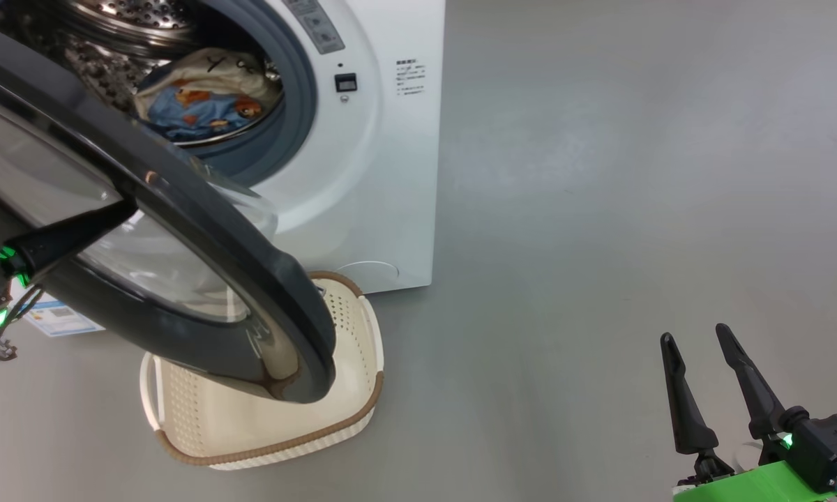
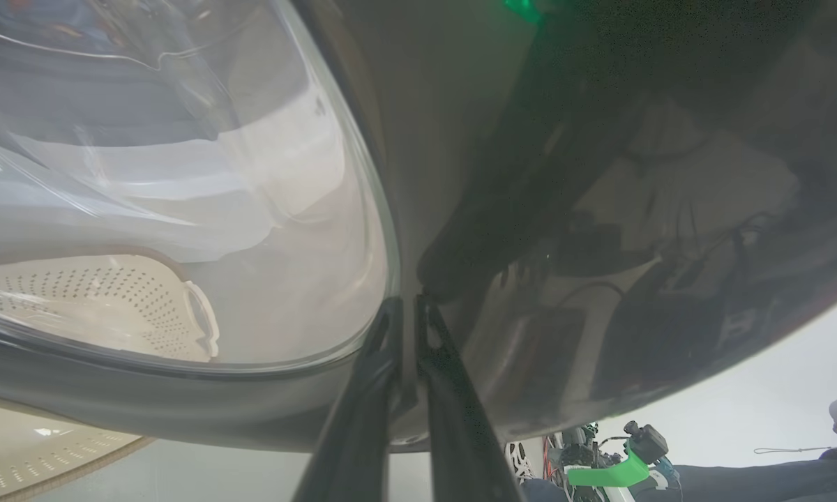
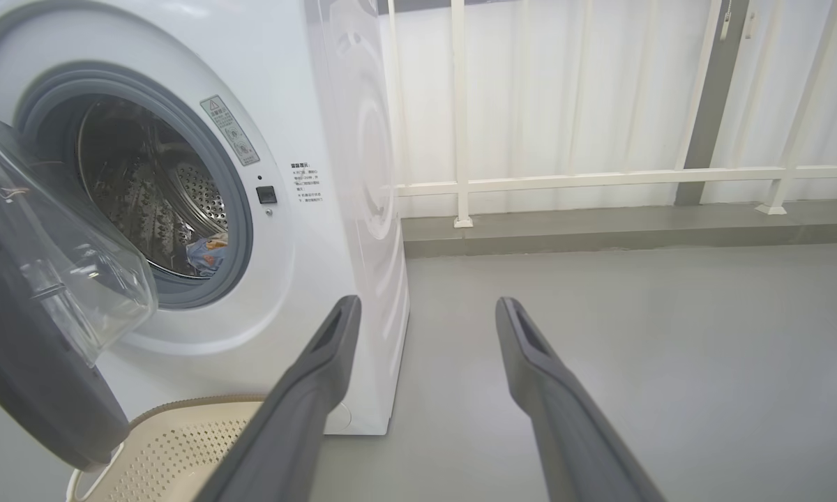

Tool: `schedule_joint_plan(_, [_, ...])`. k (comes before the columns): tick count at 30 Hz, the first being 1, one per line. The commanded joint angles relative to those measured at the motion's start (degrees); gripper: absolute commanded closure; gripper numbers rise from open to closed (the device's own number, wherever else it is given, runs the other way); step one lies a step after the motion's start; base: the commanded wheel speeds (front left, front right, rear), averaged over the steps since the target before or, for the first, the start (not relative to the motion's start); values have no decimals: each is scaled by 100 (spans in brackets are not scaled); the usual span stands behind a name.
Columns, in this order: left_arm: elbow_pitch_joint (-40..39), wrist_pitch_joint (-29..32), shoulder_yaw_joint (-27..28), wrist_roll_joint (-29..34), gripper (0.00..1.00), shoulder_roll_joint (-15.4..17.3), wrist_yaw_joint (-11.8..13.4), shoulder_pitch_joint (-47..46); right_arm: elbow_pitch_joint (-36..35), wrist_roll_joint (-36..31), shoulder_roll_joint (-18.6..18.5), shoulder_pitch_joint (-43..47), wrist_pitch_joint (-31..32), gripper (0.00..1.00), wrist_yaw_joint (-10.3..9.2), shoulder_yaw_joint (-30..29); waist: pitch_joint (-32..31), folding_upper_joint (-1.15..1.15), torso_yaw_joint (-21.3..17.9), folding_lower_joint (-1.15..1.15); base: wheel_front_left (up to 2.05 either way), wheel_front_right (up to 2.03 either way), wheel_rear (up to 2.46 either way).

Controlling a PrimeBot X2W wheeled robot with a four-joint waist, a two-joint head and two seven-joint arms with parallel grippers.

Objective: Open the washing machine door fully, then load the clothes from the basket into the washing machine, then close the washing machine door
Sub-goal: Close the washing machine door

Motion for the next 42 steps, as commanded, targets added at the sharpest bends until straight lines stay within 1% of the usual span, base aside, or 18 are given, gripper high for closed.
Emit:
schedule_joint_plan(1, [-113,-83,268,52,100,280,-30,-271,-153,-33,-46,-89,-46,0,25,88,-3,0,105,0,0,0,0])
schedule_joint_plan(8, [-199,-316,355,80,100,261,-30,-6,-145,-32,-88,-107,-46,0,25,98,-38,0,338,0,0,0,0])
schedule_joint_plan(9, [-213,-354,375,75,99,257,-30,56,-144,-30,-97,-109,-46,0,25,101,-39,0,378,0,0,0,0])
schedule_joint_plan(10, [-226,-388,395,62,93,247,-30,127,-140,-28,-108,-110,-46,0,25,107,-52,0,416,0,0,0,0])
schedule_joint_plan(11, [-241,-435,410,68,76,241,-30,202,-137,-26,-118,-107,-46,0,25,105,-61,0,458,0,0,0,0])
schedule_joint_plan(12, [-258,-487,423,80,56,233,-30,281,-136,-24,-126,-106,-46,0,25,106,-68,0,498,0,0,0,0])
schedule_joint_plan(13, [-266,-518,433,64,43,210,-30,370,-135,-24,-135,-103,-46,0,25,109,-81,0,537,0,0,0,0])
schedule_joint_plan(14, [-274,-545,448,44,8,192,-30,459,-136,-24,-142,-101,-46,0,25,112,-87,0,575,0,0,0,0])
schedule_joint_plan(15, [-284,-587,466,41,0,180,-30,544,-136,-24,-151,-100,-46,0,25,119,-95,0,612,0,0,0,0])
schedule_joint_plan(21, [-382,-921,566,64,0,90,-30,1070,-142,-26,-194,-105,-46,0,25,126,-121,0,798,0,0,0,0])
schedule_joint_plan(24, [-512,-1210,610,147,0,25,-30,1329,-148,-30,-205,-107,-46,0,25,126,-127,0,885,0,0,0,0])
schedule_joint_plan(27, [-699,-1663,642,317,0,-47,-30,1607,-148,-30,-207,-105,-46,0,25,122,-135,0,964,0,0,0,0])
schedule_joint_plan(31, [-899,-2418,603,581,0,-135,-30,1991,-139,-23,-222,-99,-46,0,25,141,-150,0,1062,0,0,0,0])
schedule_joint_plan(36, [-1116,-3357,355,800,0,-250,-30,2484,-132,-19,-241,-81,-46,0,25,134,-186,0,1198,0,0,0,0])
schedule_joint_plan(42, [-1200,-4345,-175,972,0,-257,-30,2853,-128,-20,-270,-83,-46,0,25,155,-202,0,1378,0,0,0,0])
